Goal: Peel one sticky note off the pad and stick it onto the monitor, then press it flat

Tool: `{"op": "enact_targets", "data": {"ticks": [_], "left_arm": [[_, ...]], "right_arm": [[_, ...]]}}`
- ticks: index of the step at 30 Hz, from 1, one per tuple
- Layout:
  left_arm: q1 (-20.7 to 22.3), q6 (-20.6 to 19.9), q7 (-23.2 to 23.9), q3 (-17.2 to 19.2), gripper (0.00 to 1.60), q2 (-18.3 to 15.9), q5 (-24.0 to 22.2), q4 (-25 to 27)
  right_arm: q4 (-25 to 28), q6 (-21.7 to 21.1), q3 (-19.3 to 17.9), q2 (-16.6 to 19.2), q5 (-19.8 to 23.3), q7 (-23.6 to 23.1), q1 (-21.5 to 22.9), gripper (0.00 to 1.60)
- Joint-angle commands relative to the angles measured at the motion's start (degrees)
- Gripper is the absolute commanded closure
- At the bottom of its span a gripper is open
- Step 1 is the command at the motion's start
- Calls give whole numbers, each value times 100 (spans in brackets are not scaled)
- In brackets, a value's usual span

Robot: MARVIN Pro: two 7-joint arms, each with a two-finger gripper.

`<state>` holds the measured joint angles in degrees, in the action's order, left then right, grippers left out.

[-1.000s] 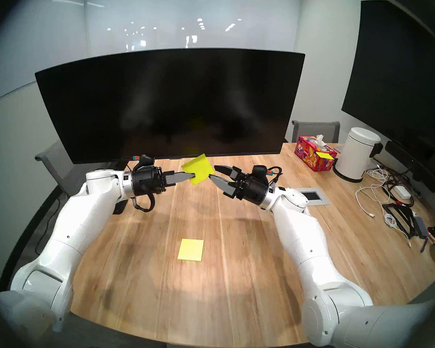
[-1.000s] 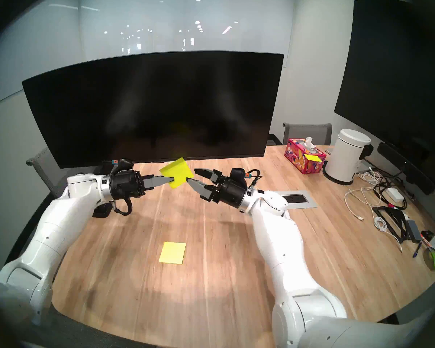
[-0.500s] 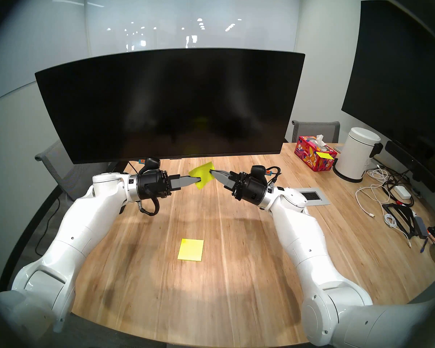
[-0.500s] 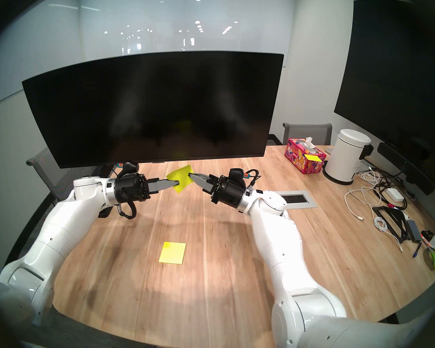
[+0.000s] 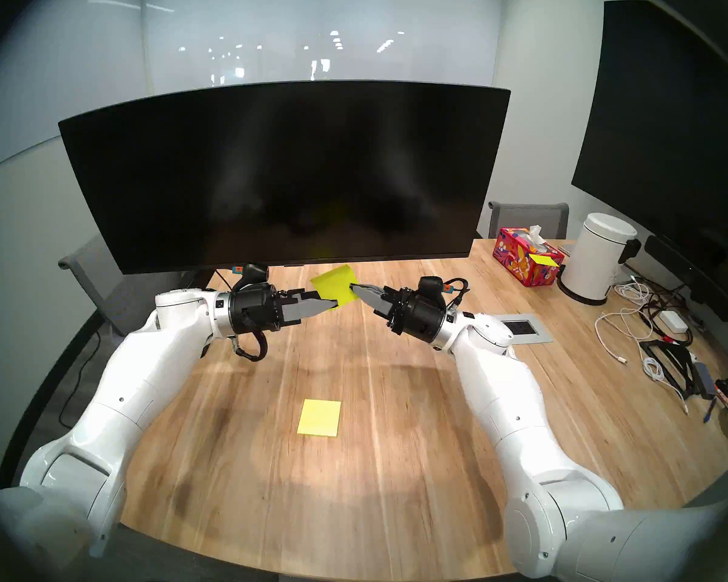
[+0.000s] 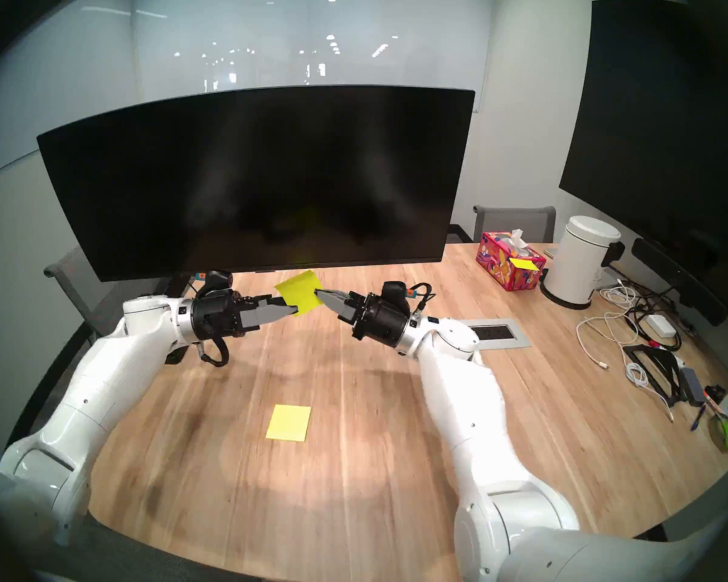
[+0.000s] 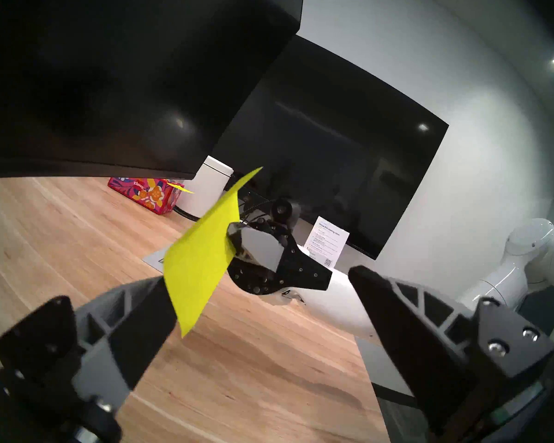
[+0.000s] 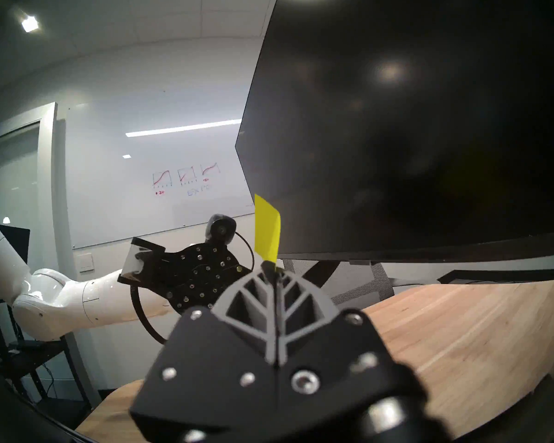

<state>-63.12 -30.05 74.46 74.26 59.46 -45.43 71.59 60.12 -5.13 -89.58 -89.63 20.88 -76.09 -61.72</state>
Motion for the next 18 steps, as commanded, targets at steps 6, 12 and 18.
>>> {"op": "enact_targets", "data": {"ticks": [6, 12, 18], "left_arm": [[-460, 233, -218, 296, 0, -14, -118, 468], [-834, 437, -435, 501, 0, -45, -142, 779], [-1268, 522, -486, 733, 0, -139, -261, 1152]], "right_arm": [[59, 48, -75, -11, -15, 175, 185, 160], [17, 30, -122, -15, -69, 334, 276, 160], [-126, 46, -155, -22, -131, 481, 394, 160]]}}
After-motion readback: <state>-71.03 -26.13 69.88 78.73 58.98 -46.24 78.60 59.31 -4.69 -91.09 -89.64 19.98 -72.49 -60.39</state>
